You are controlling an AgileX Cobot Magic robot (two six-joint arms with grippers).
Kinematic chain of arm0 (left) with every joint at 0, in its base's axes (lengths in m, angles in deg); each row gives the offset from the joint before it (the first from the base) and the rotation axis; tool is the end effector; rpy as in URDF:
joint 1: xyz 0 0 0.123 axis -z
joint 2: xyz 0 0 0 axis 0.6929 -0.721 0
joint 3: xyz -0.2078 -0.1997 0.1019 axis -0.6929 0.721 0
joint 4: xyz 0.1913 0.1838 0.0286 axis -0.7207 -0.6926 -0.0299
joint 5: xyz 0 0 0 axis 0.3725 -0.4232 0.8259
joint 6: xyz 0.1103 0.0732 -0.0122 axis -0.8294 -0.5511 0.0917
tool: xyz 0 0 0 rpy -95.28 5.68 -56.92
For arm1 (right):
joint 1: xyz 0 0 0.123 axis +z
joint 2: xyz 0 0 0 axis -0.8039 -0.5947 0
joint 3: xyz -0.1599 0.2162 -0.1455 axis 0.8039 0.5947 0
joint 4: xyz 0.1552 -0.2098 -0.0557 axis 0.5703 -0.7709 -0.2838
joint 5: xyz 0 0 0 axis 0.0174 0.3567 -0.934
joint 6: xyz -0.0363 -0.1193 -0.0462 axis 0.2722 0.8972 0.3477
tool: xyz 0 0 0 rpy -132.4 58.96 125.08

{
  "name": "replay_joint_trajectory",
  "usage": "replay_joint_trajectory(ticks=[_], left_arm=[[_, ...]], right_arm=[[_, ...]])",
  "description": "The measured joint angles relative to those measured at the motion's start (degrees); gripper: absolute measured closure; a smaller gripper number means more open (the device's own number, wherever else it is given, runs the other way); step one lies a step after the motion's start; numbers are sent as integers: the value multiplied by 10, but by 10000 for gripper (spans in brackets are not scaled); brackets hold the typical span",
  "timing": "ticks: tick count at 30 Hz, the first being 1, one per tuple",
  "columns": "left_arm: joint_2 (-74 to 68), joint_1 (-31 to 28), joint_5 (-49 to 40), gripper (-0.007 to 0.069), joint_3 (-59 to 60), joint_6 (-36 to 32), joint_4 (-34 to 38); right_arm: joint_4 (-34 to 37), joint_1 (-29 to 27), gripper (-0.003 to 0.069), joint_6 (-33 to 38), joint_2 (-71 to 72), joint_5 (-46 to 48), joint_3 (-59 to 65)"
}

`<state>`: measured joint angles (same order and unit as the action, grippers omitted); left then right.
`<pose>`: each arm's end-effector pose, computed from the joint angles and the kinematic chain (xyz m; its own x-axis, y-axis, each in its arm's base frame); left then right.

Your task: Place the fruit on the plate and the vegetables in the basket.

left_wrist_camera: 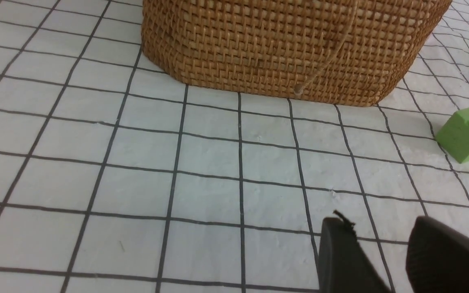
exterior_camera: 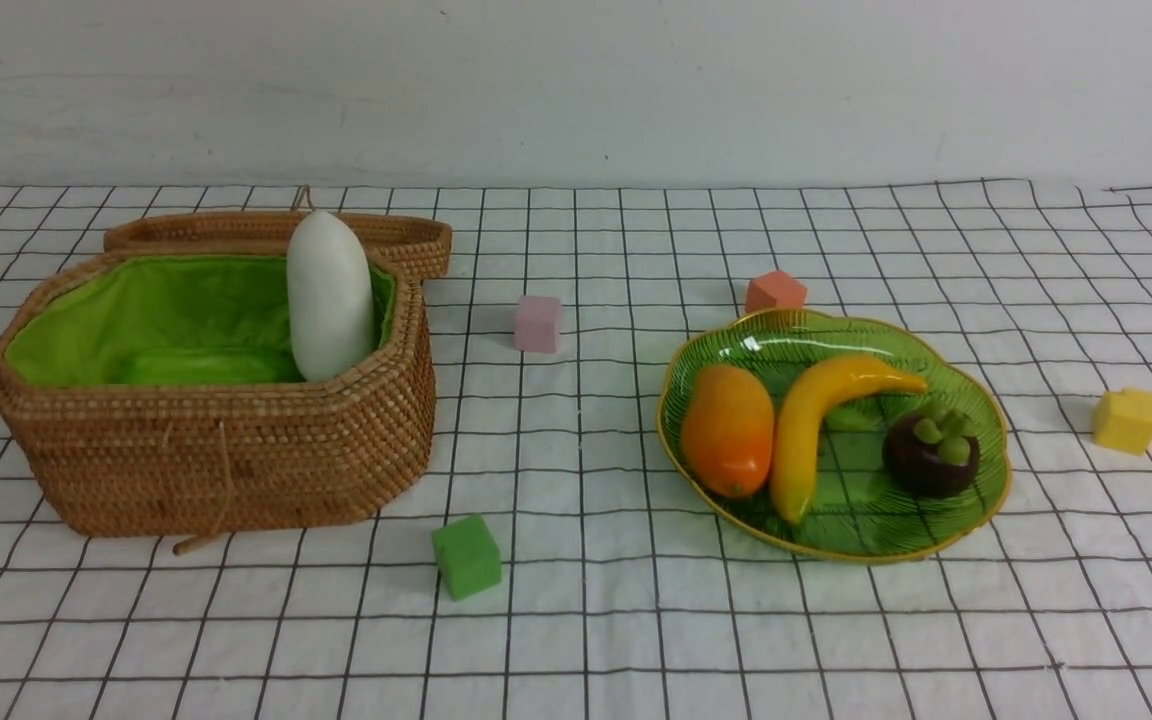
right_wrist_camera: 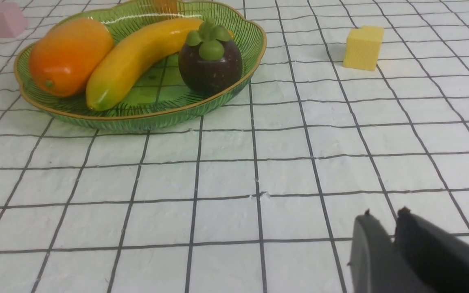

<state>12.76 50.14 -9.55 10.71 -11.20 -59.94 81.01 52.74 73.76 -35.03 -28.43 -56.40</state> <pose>0.0867 -0.0059 0.1554 -0.3201 -0.1934 -0.9274 0.0109 0.9781 -0.2078 0.0866 0.0024 0.1620 -0.2960 0.0222 -0.9549 -0.0067 0.9997 0.0254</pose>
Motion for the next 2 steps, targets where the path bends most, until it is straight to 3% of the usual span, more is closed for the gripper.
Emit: replay_joint_trajectory(ticks=[2], left_arm=[[0,0,0,386,0,0,0]], right_arm=[[0,0,545,0,0,0,0]])
